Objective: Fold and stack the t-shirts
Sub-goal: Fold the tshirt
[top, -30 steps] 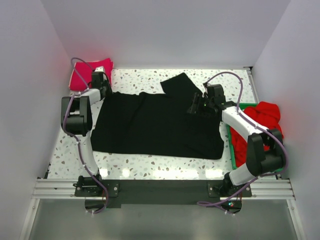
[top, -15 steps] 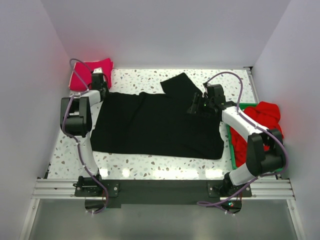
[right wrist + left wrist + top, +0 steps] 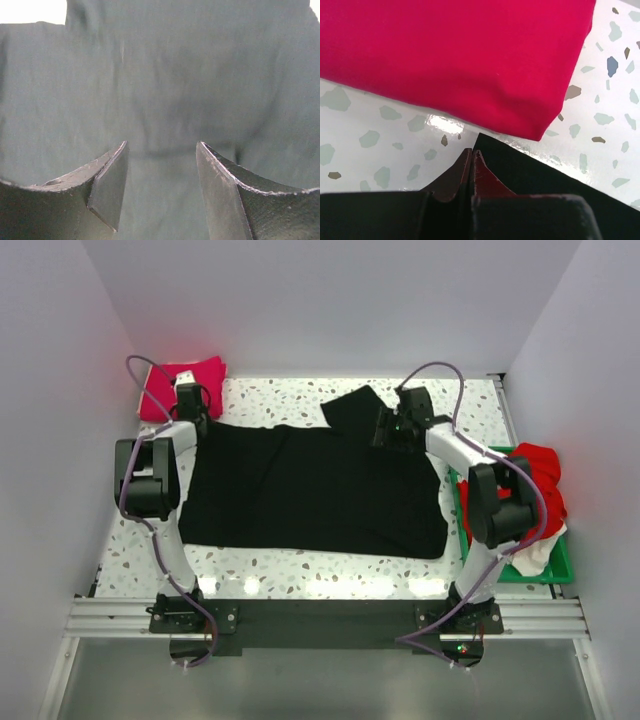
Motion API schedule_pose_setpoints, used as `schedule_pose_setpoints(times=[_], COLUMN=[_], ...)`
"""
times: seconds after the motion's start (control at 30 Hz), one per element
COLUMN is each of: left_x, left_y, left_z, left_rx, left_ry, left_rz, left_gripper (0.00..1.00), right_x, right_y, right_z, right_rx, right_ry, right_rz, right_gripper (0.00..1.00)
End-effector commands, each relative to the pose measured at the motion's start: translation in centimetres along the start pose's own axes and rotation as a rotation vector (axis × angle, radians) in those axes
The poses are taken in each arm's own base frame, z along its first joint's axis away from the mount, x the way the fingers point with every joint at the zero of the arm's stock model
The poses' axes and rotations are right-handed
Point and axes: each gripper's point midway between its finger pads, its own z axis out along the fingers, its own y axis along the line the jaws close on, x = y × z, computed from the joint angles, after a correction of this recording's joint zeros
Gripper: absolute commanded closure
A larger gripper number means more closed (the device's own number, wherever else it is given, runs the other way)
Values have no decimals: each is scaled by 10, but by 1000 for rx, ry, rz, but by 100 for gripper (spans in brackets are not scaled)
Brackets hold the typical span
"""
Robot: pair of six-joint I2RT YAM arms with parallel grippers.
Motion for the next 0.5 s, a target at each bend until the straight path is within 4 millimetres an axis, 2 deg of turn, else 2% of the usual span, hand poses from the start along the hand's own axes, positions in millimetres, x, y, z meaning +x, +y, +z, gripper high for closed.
schedule_pose_setpoints(times=[0.0, 0.03, 0.07, 0.1, 0.13, 0.17, 0.2, 0.23, 0.27, 0.4, 0.47], left_x=[-38, -37, -35, -36, -32, -32, -32, -30, -28, -27, -29], left_y=[3, 4, 6, 9, 11, 13, 17, 18, 19, 26, 25], left_z=[-11, -11, -12, -11, -12, -12, -12, -11, -12, -13, -13], left_rx=[4, -2, -8, -10, -15, -21, -32, -39, -41, -59, -57], left_ry=[-113, -112, -111, -114, -112, -117, -116, -114, -111, -114, -120], left_rz=[-89, -106, -115, -134, -136, -137, -142, -146, -147, -156, -152], left_gripper=[100, 100, 100, 100, 100, 100, 100, 100, 100, 100, 100], right_x=[-74, -71, -81, -102, -102, -109, -126, -128, -134, -130, -131], right_y=[3, -6, -11, -6, -16, -22, -20, -24, -28, -46, -50], right_z=[1, 16, 18, 17, 29, 33, 32, 36, 48, 74, 79], right_rx=[47, 78, 93, 85, 119, 136, 139, 151, 161, 227, 240], right_ry=[-155, -123, -135, -168, -154, -160, -192, -187, -185, -144, -139], right_rz=[-58, -56, -53, -51, -48, -42, -42, -40, -47, -57, -59], right_gripper=[40, 40, 40, 40, 40, 40, 40, 40, 41, 41, 41])
